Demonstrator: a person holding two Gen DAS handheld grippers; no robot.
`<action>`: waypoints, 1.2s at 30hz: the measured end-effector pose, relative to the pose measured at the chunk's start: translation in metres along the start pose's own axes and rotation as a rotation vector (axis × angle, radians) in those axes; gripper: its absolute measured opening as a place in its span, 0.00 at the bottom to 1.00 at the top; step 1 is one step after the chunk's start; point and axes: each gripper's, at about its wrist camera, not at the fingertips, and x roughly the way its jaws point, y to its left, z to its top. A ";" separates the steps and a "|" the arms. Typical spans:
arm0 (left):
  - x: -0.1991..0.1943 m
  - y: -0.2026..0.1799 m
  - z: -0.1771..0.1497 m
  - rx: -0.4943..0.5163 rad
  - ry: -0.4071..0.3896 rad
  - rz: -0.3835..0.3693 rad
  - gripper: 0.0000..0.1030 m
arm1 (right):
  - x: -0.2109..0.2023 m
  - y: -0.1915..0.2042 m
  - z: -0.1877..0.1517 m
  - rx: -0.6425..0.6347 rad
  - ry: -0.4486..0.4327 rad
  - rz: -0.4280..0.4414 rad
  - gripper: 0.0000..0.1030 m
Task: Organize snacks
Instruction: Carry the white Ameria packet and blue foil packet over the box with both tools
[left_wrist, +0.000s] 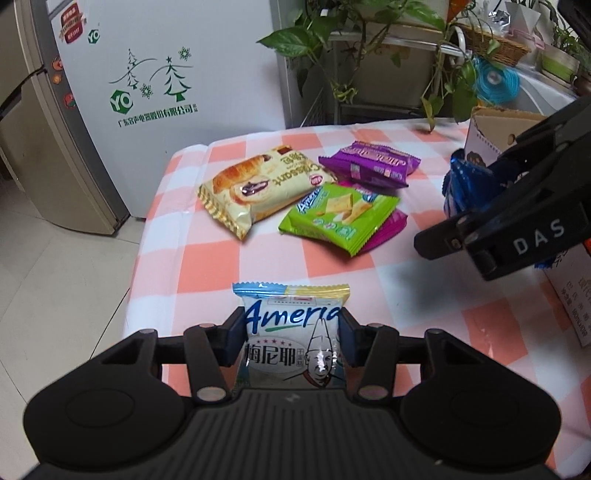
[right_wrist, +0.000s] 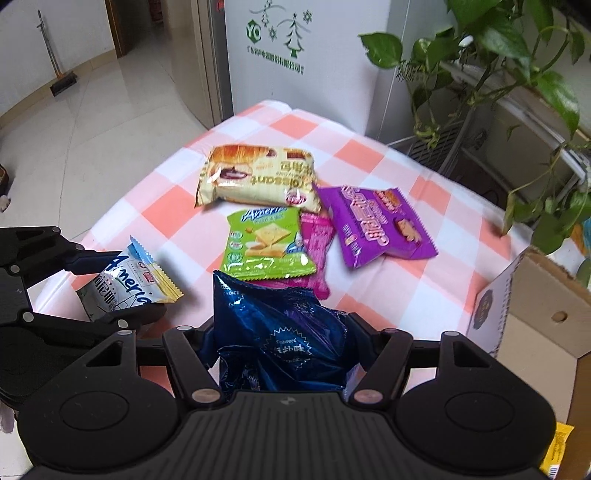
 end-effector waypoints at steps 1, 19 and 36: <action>0.000 0.000 0.001 0.000 -0.003 0.000 0.48 | -0.003 -0.001 0.000 -0.001 -0.008 -0.005 0.71; -0.007 -0.017 0.015 0.028 -0.053 0.002 0.48 | -0.038 -0.033 -0.004 0.057 -0.133 -0.033 0.71; -0.012 -0.040 0.038 0.036 -0.101 -0.041 0.48 | -0.063 -0.076 -0.019 0.133 -0.199 -0.063 0.71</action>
